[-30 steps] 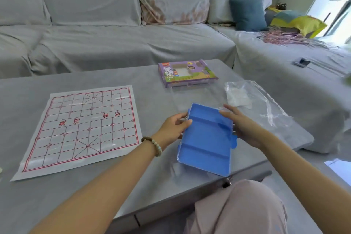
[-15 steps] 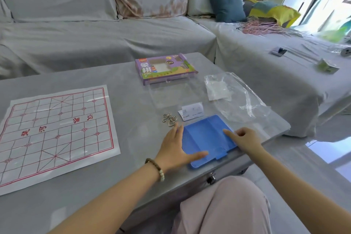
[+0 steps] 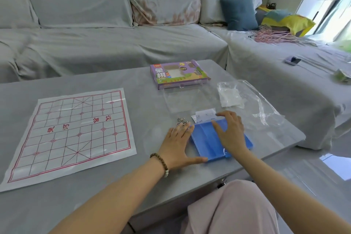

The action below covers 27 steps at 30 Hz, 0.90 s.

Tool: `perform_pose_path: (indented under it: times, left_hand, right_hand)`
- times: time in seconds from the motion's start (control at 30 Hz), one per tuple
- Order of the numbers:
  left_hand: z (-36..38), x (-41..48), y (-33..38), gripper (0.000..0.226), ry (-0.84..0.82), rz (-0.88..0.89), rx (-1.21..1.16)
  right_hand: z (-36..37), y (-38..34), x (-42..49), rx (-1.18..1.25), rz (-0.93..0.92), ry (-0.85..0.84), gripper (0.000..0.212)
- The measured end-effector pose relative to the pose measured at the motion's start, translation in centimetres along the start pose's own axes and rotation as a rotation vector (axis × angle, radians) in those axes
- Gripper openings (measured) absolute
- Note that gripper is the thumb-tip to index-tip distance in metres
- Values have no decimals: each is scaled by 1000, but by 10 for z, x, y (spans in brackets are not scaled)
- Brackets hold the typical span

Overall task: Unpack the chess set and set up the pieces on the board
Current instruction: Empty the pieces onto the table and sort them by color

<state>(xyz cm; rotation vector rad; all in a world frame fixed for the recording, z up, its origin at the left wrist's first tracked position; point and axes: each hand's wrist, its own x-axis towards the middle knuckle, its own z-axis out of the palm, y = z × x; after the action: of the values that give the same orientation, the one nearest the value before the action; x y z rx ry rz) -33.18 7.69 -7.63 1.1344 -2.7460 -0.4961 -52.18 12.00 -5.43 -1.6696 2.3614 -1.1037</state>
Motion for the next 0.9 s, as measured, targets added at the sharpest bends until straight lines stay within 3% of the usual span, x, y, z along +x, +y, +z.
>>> perform_pose_path:
  times: [0.23, 0.43, 0.63, 0.77, 0.9]
  left_hand:
    - [-73, -76, -127, 111, 222, -309, 82]
    - [-107, -205, -230, 117, 247, -616, 123]
    - [-128, -322, -296, 84, 262, -893, 93]
    - [-118, -372, -317, 70, 207, -965, 91]
    - [-100, -395, -324, 107, 175, -856, 80]
  right_hand:
    - [80, -129, 4, 180, -230, -197, 28]
    - [169, -241, -46, 157, -413, -496, 43]
    - [232, -329, -93, 191, -553, -719, 46]
    - [255, -370, -122, 287, -654, -834, 43]
    - [270, -392, -142, 279, -811, -851, 41]
